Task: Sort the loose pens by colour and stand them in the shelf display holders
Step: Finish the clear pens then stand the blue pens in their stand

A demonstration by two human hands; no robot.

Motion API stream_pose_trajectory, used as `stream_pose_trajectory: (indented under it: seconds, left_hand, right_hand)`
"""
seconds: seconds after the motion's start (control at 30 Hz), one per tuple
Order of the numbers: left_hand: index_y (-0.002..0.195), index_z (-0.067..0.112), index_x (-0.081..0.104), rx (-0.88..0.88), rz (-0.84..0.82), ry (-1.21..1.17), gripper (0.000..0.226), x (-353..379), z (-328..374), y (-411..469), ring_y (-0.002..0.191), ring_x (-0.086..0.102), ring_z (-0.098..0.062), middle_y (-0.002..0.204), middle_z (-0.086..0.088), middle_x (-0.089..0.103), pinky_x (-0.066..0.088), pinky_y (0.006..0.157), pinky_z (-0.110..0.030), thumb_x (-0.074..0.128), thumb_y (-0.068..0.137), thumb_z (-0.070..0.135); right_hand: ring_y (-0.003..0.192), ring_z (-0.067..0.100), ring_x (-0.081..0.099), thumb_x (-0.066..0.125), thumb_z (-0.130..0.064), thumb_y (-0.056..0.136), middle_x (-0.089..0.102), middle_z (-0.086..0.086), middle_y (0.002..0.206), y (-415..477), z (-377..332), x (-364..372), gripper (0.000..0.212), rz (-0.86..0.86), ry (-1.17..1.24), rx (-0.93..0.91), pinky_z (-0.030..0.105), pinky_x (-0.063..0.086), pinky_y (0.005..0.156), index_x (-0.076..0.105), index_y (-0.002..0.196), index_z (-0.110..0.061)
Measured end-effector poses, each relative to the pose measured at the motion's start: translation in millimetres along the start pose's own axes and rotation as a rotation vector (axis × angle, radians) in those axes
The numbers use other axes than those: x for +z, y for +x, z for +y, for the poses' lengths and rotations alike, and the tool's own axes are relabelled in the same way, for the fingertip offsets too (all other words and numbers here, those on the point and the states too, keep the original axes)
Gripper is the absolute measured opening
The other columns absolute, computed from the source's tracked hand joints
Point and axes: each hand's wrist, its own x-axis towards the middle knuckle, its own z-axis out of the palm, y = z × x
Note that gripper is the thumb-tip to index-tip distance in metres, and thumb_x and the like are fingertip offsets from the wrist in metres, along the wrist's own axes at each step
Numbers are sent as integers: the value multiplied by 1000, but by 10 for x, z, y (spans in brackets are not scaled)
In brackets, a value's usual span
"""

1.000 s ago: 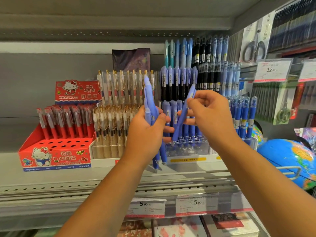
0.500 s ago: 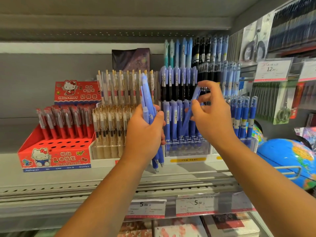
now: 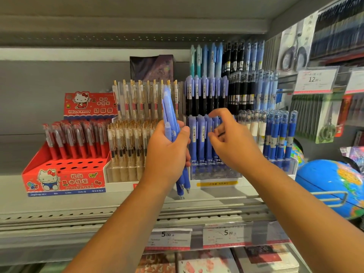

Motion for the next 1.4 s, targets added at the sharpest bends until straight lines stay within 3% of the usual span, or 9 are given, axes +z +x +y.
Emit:
stream_pose_trajectory:
  seconds: [0.4,0.57,0.67,0.77,0.87,0.97,1.1,1.2,1.4]
  left_hand:
    - [94,18,58,-18,-95,-57,14,-13,7,-23,46,50,-16,61,4,59,48,46,-28,59,98,31]
    - [96,19,58,-31,-181,-8,14,-9,6,-28,46,51,-19,60,-2,58,50,48,-33,62,95,32]
    - [95,22,55,5,-230,38,14,-1,14,-39,42,49,-19,57,-1,58,49,46,-31,61,95,34]
    - [104,21,56,2,-238,22,17,-1,17,-41,43,49,-20,58,-2,59,51,47,-34,60,95,35]
    - [102,24,57,7,-256,24,20,-2,5,-44,43,49,-19,59,-4,57,51,47,-33,61,92,41]
    - [106,23,56,-41,-254,22,49,-9,1,-50,44,51,-17,59,-2,59,52,48,-29,60,77,62]
    - [88,36,59,-60,-217,8,30,-10,-11,-38,48,53,-15,66,-2,60,50,49,-25,56,75,63]
    - [89,31,60,-76,-176,-34,24,-10,-30,-32,47,52,-17,61,-2,56,52,47,-30,54,87,53]
    - [92,18,58,-56,-113,-22,22,-19,-50,-11,53,52,-17,59,6,56,52,55,-32,53,98,38]
  right_hand:
    - [62,13,61,59,-34,96,62,-4,69,-48,-80,-93,40,105,-35,38,45,55,60,39,130,-26]
    - [73,7,61,64,-25,94,66,-4,85,-14,-431,-205,12,106,473,29,23,51,64,65,106,-21]
    - [87,9,68,65,-15,93,71,0,99,22,-596,-234,22,-6,679,15,17,53,71,67,115,-14]
    - [83,17,69,67,-10,92,72,-1,93,62,-653,-227,32,-65,754,74,18,56,69,62,124,-13]
    - [71,7,69,69,-10,90,73,-6,80,93,-637,-220,28,-103,776,128,16,54,66,63,117,-15]
    - [82,9,71,72,-13,88,72,0,86,104,-591,-210,25,-67,773,146,22,55,76,65,113,-15]
    - [82,14,73,72,-10,88,70,1,82,93,-555,-221,19,8,856,163,26,58,73,64,103,-17]
    - [78,22,75,66,-3,91,72,0,74,101,-508,-260,17,69,1009,187,26,59,67,61,99,-17]
    - [75,15,72,66,-13,93,66,-5,79,141,-328,-332,37,222,660,146,32,60,66,51,124,-24]
